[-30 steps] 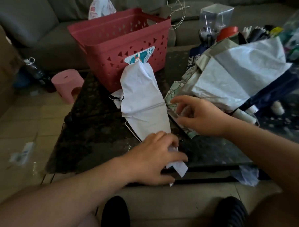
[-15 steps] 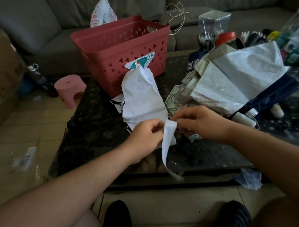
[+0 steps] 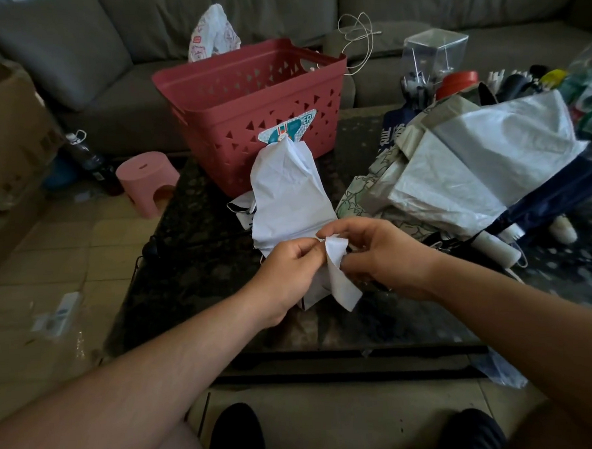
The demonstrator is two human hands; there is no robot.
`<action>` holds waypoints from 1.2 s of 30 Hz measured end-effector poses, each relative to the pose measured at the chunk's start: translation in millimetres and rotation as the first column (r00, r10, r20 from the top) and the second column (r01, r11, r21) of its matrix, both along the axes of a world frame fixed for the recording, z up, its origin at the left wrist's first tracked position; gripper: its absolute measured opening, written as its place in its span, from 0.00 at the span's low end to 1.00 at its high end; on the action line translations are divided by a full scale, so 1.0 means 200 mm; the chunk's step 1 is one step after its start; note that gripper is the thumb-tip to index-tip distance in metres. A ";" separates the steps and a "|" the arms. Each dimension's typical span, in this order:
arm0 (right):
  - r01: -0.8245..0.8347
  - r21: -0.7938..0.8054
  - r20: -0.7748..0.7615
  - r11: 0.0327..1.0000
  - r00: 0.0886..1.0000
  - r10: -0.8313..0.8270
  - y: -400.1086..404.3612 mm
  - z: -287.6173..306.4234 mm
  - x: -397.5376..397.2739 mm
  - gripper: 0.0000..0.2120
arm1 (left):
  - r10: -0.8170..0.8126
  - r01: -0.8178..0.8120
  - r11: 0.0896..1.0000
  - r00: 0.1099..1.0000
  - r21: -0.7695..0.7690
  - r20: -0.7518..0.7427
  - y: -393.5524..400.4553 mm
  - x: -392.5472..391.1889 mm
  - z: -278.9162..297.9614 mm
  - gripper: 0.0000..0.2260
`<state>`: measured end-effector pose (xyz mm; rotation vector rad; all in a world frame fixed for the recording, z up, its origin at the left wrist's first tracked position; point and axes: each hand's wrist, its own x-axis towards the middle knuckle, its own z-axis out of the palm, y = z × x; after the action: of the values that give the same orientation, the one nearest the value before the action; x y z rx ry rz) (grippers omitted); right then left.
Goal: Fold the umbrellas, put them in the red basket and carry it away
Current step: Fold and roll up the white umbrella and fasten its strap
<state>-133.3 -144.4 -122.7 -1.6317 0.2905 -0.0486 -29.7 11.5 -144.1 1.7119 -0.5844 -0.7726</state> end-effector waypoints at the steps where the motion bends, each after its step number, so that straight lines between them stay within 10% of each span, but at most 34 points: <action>1: -0.013 -0.016 0.007 1.000 1.000 0.013 0.00 0.01 0.00 0.22 | -0.002 0.002 1.000 1.000 -0.001 -0.009 0.00 0.00 0.00 0.12; 16: 0.115 0.218 -0.063 0.969 0.993 -0.104 -0.01 0.02 0.09 0.13 | -0.025 0.024 1.000 0.994 0.007 0.109 0.03 0.08 0.08 0.25; 20: 0.300 0.370 -0.171 0.879 0.952 -0.253 -0.01 0.09 0.09 0.20 | -0.102 -0.023 0.986 0.696 0.165 0.711 0.06 0.24 0.09 0.11; 23: 0.333 0.302 -0.242 0.893 0.933 -0.266 -0.02 0.10 0.08 0.24 | -0.203 -0.180 0.918 0.551 0.353 0.809 0.09 0.37 0.03 0.18; 27: 0.328 0.171 -0.232 0.929 0.930 -0.286 -0.03 0.08 0.06 0.19 | -0.329 -0.259 0.787 0.592 0.560 0.736 0.12 0.45 -0.04 0.30; 36: 0.332 0.077 -0.120 0.940 0.939 -0.322 -0.09 0.18 0.06 0.12 | -0.265 -0.203 0.807 0.714 0.554 0.648 0.10 0.53 -0.06 0.38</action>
<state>-120.5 -163.1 -87.2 -1.4778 0.6366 -0.1992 77.1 31.7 -155.1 2.6375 -0.9623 -0.2796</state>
